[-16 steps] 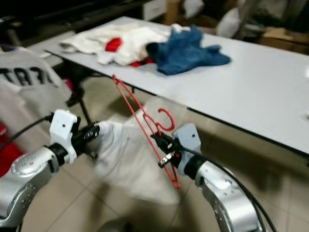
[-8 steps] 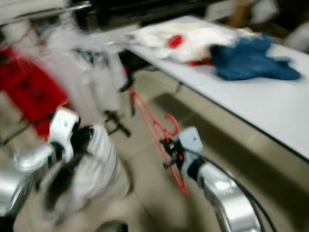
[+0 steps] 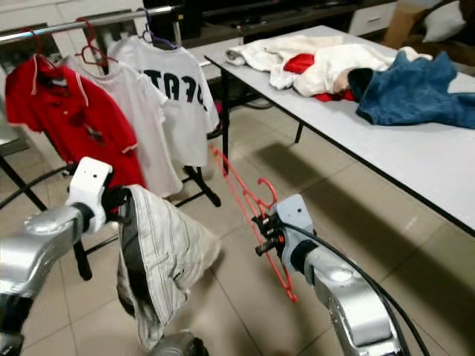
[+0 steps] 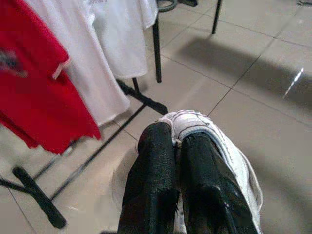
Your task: Hang hanger
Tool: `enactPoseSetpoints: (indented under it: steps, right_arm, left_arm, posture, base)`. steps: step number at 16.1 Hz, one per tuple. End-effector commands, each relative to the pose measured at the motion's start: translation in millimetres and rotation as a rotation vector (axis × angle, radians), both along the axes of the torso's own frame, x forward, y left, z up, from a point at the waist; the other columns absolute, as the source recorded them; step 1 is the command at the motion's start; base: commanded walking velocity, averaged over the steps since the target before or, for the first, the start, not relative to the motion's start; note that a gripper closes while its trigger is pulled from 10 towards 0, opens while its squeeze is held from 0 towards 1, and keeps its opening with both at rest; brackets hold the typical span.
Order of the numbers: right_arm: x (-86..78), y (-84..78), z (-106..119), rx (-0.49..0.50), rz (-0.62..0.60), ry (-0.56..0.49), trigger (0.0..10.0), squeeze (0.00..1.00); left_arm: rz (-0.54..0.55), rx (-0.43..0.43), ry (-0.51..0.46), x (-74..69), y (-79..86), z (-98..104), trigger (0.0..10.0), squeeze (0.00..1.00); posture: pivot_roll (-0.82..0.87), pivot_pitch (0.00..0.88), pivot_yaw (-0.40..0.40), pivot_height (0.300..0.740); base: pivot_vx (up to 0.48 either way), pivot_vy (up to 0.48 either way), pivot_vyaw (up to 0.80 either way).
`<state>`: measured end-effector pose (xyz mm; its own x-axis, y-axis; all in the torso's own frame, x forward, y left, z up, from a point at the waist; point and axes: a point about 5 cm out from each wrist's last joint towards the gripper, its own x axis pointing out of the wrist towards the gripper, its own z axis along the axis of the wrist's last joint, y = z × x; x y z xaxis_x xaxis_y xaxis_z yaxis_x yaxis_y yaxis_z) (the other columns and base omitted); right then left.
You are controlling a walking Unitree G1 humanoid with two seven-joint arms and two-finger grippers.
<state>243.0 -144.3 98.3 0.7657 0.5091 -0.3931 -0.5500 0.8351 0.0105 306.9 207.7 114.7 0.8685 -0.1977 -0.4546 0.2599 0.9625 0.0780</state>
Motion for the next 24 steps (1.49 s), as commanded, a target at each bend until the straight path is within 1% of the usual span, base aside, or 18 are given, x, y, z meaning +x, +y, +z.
enactPoseSetpoints:
  steps: [1, 3, 4, 5, 6, 7, 8, 9, 11, 13, 15, 17, 20, 22, 24]
  right_arm:
    - [-2.5, 6.7, 10, 0.019, 0.101, -0.011, 10.0, 0.0]
    - [-6.2, 13.6, 17, 0.019, 0.242, 0.012, 10.0, 0.0]
    - [-6.4, 14.8, 18, 0.015, 0.27, 0.017, 10.0, 0.0]
    - [-7.3, 18.7, 19, 0.002, 0.361, 0.05, 10.0, 0.0]
    - [-6.1, 20.9, 17, -0.027, 0.408, 0.076, 10.0, 0.0]
    - [-4.0, 23.7, 11, -0.065, 0.434, 0.095, 10.0, 0.0]
    - [-1.6, 28.1, 8, -0.076, 0.45, 0.112, 10.0, 0.0]
    - [2.1, 32.5, 3, -0.088, 0.451, 0.142, 10.0, 0.0]
    - [7.2, 36.5, 0, -0.108, 0.45, 0.164, 10.0, 0.0]
    - [14.4, 36.4, -3, -0.161, 0.417, 0.179, 10.0, 0.0]
    - [18.8, 34.0, -9, -0.192, 0.357, 0.217, 10.0, 0.0]
    - [21.1, 23.9, -17, -0.262, 0.289, 0.241, 10.0, 0.0]
    - [21.1, 17.0, -21, -0.339, 0.261, 0.248, 10.0, 0.0]
    - [22.3, 11.6, -17, -0.358, 0.227, 0.243, 10.0, 0.0]
    - [24.0, 3.5, -14, -0.416, 0.198, 0.223, 10.0, 0.0]
  left_arm:
    - [0.073, -0.041, -0.043, 12.8, 5.9, 13, 0.0, 0.0]
    - [0.116, -0.073, -0.052, 26.8, 7.4, 18, 0.0, 0.0]
    - [0.127, -0.082, -0.057, 30.4, 8.0, 20, 0.0, 0.0]
    - [0.145, -0.141, -0.068, 41.7, 5.0, 28, 0.0, 0.0]
    - [0.129, -0.158, -0.072, 49.8, -1.0, 33, 0.0, 0.0]
    - [0.081, -0.14, -0.067, 55.0, -9.5, 36, 0.0, 0.0]
    - [0.02, -0.109, -0.048, 58.8, -18.7, 34, 0.0, 0.0]
    - [-0.021, -0.062, -0.023, 62.4, -25.6, 29, 0.0, 0.0]
    - [-0.033, -0.013, -0.009, 67.7, -29.3, 27, 0.0, 0.0]
    - [-0.048, -0.011, -0.015, 74.0, -34.0, 33, 0.0, 0.0]
    - [-0.077, 0.007, -0.026, 77.6, -36.1, 38, 0.0, 0.0]
    - [-0.103, 0.054, -0.03, 80.8, -32.4, 41, 0.0, 0.0]
    - [-0.141, 0.073, -0.022, 82.0, -31.8, 42, 0.0, 0.0]
    - [-0.172, 0.085, -0.009, 80.7, -31.9, 40, 0.0, 0.0]
    - [-0.192, 0.079, 0.0, 79.4, -33.0, 39, 0.0, 0.0]
  posture:
    - [-0.03, 0.0, 0.064, 0.705]
    - [-0.03, 0.0, 0.067, 0.705]
    - [-0.03, 0.0, 0.069, 0.705]
    - [-0.03, 0.0, 0.073, 0.705]
    - [-0.03, 0.0, 0.072, 0.705]
    - [-0.02, 0.0, 0.073, 0.705]
    - [-0.02, 0.0, 0.077, 0.705]
    - [-0.02, 0.0, 0.089, 0.705]
    - [-0.02, 0.0, 0.104, 0.705]
    - [-0.03, 0.0, 0.117, 0.705]
    - [-0.02, 0.0, 0.12, 0.705]
    - [-0.02, 0.0, 0.12, 0.705]
    - [-0.02, 0.0, 0.118, 0.705]
    - [-0.02, 0.0, 0.115, 0.705]
    - [-0.02, 0.0, 0.113, 0.705]
  base:
    - [0.0, 0.0, 0.0]
    - [0.0, 0.0, 0.0]
    - [0.0, 0.0, 0.0]
    - [0.0, 0.0, 0.0]
    - [0.0, 0.0, 0.0]
    - [0.0, 0.0, 0.0]
    - [0.0, 0.0, 0.0]
    - [0.0, 0.0, 0.0]
    - [0.0, 0.0, 0.0]
    - [0.0, 0.0, 0.0]
    - [0.0, 0.0, 0.0]
    - [0.0, 0.0, 0.0]
    - [0.0, 0.0, 0.0]
    - [0.0, 0.0, 0.0]
    - [0.0, 0.0, 0.0]
